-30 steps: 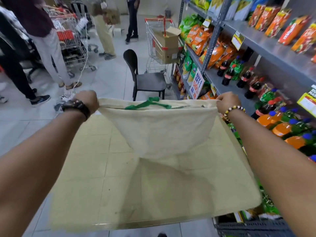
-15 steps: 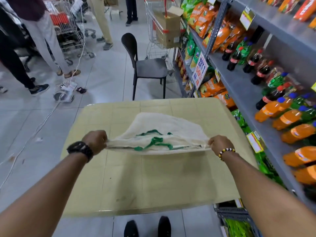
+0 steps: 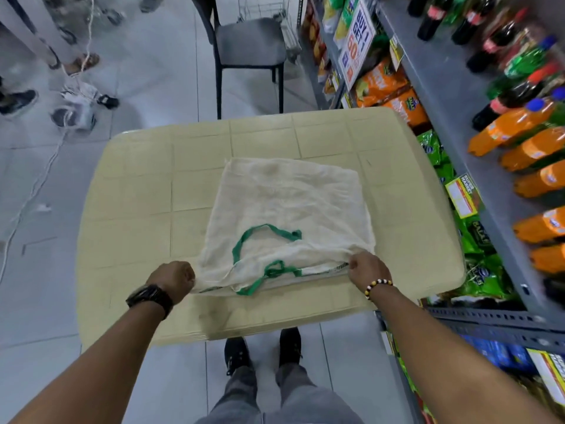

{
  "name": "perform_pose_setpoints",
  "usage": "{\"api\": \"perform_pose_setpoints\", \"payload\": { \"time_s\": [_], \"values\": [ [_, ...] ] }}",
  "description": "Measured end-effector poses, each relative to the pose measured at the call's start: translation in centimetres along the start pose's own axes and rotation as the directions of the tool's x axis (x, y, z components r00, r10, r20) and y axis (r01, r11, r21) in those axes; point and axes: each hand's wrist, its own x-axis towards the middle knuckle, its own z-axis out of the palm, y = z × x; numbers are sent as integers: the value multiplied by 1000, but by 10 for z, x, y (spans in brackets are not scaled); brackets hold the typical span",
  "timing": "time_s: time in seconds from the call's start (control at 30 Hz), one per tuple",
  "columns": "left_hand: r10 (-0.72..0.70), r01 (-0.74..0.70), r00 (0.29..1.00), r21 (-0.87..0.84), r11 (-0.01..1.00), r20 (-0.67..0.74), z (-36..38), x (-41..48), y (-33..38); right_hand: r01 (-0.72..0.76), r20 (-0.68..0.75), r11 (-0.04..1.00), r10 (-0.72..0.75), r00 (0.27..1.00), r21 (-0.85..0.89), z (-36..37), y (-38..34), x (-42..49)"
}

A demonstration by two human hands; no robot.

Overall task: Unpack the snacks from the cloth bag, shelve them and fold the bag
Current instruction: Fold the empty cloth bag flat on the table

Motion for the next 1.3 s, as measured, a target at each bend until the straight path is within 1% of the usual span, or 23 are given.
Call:
{"api": "perform_pose_setpoints", "payload": {
  "time_s": [0.07, 0.17, 0.3, 0.37, 0.5, 0.63, 0.77, 0.87, 0.97, 1.03, 1.1, 1.17, 1.23, 1.3],
  "values": [
    [-3, 3, 1000, -8, 1000, -16, 3, 3, 2, -25, -25, 999, 26, 999, 36, 6, -2, 1],
    [-2, 2, 999, -5, 1000, -37, 5, 5, 4, -99, -58, 992, 104, 993, 83, 7, -9, 4],
    [14, -13, 999, 14, 1000, -39, 9, 6, 6, -206, -113, 947, 239, 964, 246, 10, -10, 15],
    [27, -27, 999, 19, 999, -34, 11, 7, 5, -224, -143, 931, 273, 951, 287, 11, -10, 19],
    [57, -56, 998, 36, 998, -25, 8, 6, 6, -193, -161, 958, 230, 960, 214, 9, -9, 20],
    [46, -45, 998, 15, 999, -50, -11, 9, 6, -158, -209, 971, 195, 958, 181, -9, -11, 15],
    [42, -36, 993, 62, 997, -108, -64, 25, 8, -110, -310, 961, 189, 932, 255, -67, -28, 19],
    [56, -46, 977, 55, 997, -205, -133, 35, 18, -32, -435, 959, 157, 887, 280, -134, -51, 33],
    [102, -83, 933, 70, 994, -346, -213, 36, 32, 78, -569, 958, 97, 817, 276, -210, -81, 46],
    [124, -91, 885, 93, 991, -449, -267, 29, 42, 147, -659, 956, 61, 750, 255, -262, -102, 53],
    [137, -95, 827, 104, 990, -546, -315, 22, 48, 205, -732, 942, 60, 679, 267, -306, -118, 58],
    [143, -96, 759, 108, 990, -635, -357, 11, 53, 278, -786, 916, 63, 614, 290, -344, -134, 56],
    [139, -86, 668, 109, 990, -731, -390, 0, 57, 358, -840, 895, 32, 542, 266, -375, -148, 51],
    [118, -72, 571, 93, 993, -813, -410, -14, 60, 428, -894, 878, 1, 448, 215, -396, -157, 48]
  ]
}}
